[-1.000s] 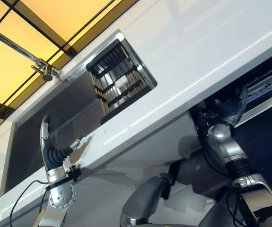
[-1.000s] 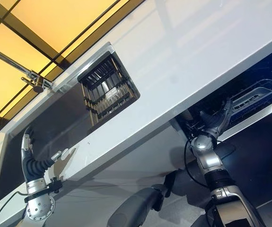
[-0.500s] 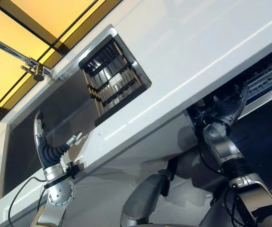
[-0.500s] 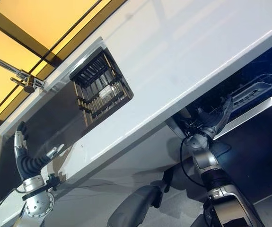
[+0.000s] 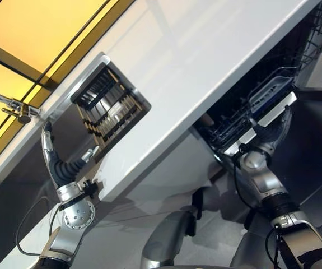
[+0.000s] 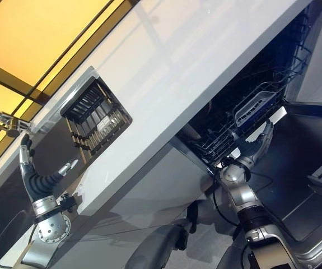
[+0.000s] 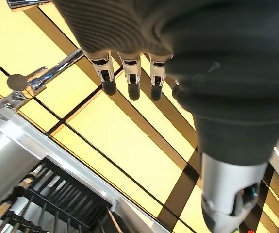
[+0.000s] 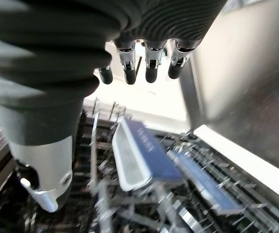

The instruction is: Pick up plates and place into dishwasher.

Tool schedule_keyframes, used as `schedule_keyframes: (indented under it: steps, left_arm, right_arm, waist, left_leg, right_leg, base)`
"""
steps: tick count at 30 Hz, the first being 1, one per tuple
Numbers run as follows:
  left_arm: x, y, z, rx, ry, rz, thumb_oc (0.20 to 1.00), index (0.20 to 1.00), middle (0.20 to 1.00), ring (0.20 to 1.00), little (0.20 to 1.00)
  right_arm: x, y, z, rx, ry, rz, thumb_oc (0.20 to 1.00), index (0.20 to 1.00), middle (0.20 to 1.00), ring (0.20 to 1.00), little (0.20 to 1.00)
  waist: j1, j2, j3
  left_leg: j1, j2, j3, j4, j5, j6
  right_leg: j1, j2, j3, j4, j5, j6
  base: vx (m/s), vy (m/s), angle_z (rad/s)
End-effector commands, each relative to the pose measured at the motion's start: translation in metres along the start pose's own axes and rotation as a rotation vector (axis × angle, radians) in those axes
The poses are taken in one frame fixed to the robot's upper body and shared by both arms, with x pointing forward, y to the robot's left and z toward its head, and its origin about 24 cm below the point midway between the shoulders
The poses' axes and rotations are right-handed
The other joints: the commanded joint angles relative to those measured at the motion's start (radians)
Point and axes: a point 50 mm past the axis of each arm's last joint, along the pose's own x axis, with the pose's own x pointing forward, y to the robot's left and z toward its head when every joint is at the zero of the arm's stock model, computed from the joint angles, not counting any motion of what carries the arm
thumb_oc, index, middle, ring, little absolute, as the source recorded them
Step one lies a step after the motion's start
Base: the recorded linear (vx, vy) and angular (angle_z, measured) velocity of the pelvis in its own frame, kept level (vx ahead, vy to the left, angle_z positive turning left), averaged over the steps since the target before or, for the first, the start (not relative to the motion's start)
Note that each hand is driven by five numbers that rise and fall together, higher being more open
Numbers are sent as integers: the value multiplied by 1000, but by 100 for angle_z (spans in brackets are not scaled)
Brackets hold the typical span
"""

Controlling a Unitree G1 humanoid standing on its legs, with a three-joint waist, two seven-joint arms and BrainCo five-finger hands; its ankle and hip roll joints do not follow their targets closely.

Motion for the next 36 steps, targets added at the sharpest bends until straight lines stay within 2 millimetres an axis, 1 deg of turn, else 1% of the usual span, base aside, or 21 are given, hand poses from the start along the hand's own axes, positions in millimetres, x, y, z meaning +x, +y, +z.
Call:
schedule_keyframes:
  steps: [1,5,8,11,12,14,18,19,21,25,26,30,32,33,34,35,36]
  left_arm:
    - [6,-10,12,-29,-51,18,1000,1000,1000,1000,1000]
    - [8,-11,12,-20,-56,21,1000,1000,1000,1000,1000]
    - [9,-11,12,-8,-57,24,1000,1000,1000,1000,1000]
    - [12,-10,12,6,-61,26,1000,1000,1000,1000,1000]
    - [13,-10,11,13,-63,25,1000,1000,1000,1000,1000]
    - [14,-8,11,25,-62,14,1000,1000,1000,1000,1000]
    - [11,-7,5,56,-38,-8,1000,1000,1000,1000,1000]
    - [8,-5,3,67,-25,-19,1000,1000,1000,1000,1000]
    - [5,-2,0,85,-7,-34,1000,1000,1000,1000,1000]
    - [-3,3,-4,113,19,-60,1000,1000,1000,1000,1000]
    - [-6,5,-6,123,26,-68,1000,1000,1000,1000,1000]
    - [-12,8,-10,145,46,-93,1000,1000,1000,1000,1000]
    - [-18,11,-14,156,76,-110,1000,1000,1000,1000,1000]
    - [-21,13,-16,164,89,-119,1000,1000,1000,1000,1000]
    - [-22,14,-17,167,92,-119,1000,1000,1000,1000,1000]
    - [-27,18,-19,181,112,-115,1000,1000,1000,1000,1000]
    - [-32,22,-21,193,125,-111,1000,1000,1000,1000,1000]
  right_arm:
    - [17,-7,48,204,-142,-69,1000,1000,1000,1000,1000]
    - [15,-17,46,193,-189,-93,1000,1000,1000,1000,1000]
    - [11,-29,37,177,-205,-115,1000,1000,1000,1000,1000]
    - [8,-46,25,175,-196,-143,1000,1000,1000,1000,1000]
    - [8,-52,20,174,-191,-148,1000,1000,1000,1000,1000]
    - [5,-67,9,162,-179,-164,1000,1000,1000,1000,1000]
    - [-2,-85,-15,138,-94,-180,1000,1000,1000,1000,1000]
    - [-6,-93,-25,116,-56,-191,1000,1000,1000,1000,1000]
    - [-9,-106,-39,100,12,-211,1000,1000,1000,1000,1000]
    - [-18,-129,-64,63,133,-257,1000,1000,1000,1000,1000]
    - [-21,-138,-73,43,180,-272,1000,1000,1000,1000,1000]
    - [-27,-150,-84,7,236,-290,1000,1000,1000,1000,1000]
    - [-35,-158,-91,-36,257,-308,1000,1000,1000,1000,1000]
    - [-39,-162,-96,-46,287,-311,1000,1000,1000,1000,1000]
    - [-40,-163,-97,-49,292,-308,1000,1000,1000,1000,1000]
    - [-44,-165,-103,-66,322,-292,1000,1000,1000,1000,1000]
    - [-47,-167,-108,-80,345,-281,1000,1000,1000,1000,1000]
  waist:
    - [-22,34,72]
    - [-40,24,64]
    - [-57,8,53]
    - [-79,-17,36]
    - [-83,-22,29]
    - [-101,-44,12]
    - [-130,-66,-34]
    - [-142,-78,-47]
    - [-155,-89,-73]
    - [-172,-106,-105]
    - [-177,-113,-113]
    - [-182,-129,-118]
    - [-184,-135,-122]
    - [-183,-139,-121]
    - [-183,-140,-121]
    - [-178,-146,-121]
    - [-172,-149,-122]
  left_leg:
    - [-11,-40,27,85,-38,57]
    - [-2,-36,28,78,-40,61]
    - [10,-30,33,74,-43,62]
    - [32,-21,36,65,-47,64]
    - [36,-16,38,59,-43,65]
    - [67,-10,39,50,-50,65]
    - [119,12,50,21,-42,60]
    - [145,18,52,14,-44,57]
    - [171,34,56,-1,-33,49]
    - [215,57,56,-24,-24,40]
    - [223,65,57,-23,-24,37]
    - [214,80,52,31,-40,33]
    - [206,84,32,93,-34,29]
    - [195,84,13,135,-22,25]
    - [194,84,7,144,-23,25]
    - [192,74,-38,170,-27,27]
    - [199,64,-68,176,-37,31]
  right_leg:
    - [56,38,37,-192,183,6]
    - [58,49,46,-199,186,5]
    - [69,58,52,-211,193,9]
    - [93,67,54,-236,202,14]
    - [101,73,54,-253,215,14]
    - [139,76,55,-279,217,20]
    - [208,97,54,-351,246,23]
    - [240,101,54,-368,243,25]
    - [281,116,53,-413,262,24]
    - [345,141,55,-477,280,20]
    - [359,147,56,-493,285,18]
    - [366,160,63,-495,287,-1]
    - [374,164,74,-489,285,-12]
    - [383,164,83,-488,285,-18]
    - [385,164,85,-488,285,-19]
    - [392,168,103,-488,287,-21]
    - [395,174,123,-484,284,-21]
  base:
    - [-23,-48,-20]
    - [-19,-61,-12]
    - [-22,-99,0]
    - [-24,-124,-2]
    - [-14,-168,-7]
    - [10,-176,-6]
    - [50,-145,-17]
    - [112,-172,-31]
    - [112,-178,-27]
    - [72,-174,-30]
    - [30,-180,-17]
    - [-11,-155,-33]
    - [68,-92,-28]
    - [87,-48,-21]
    - [140,-12,-30]
    - [159,24,-39]
    - [188,30,-56]
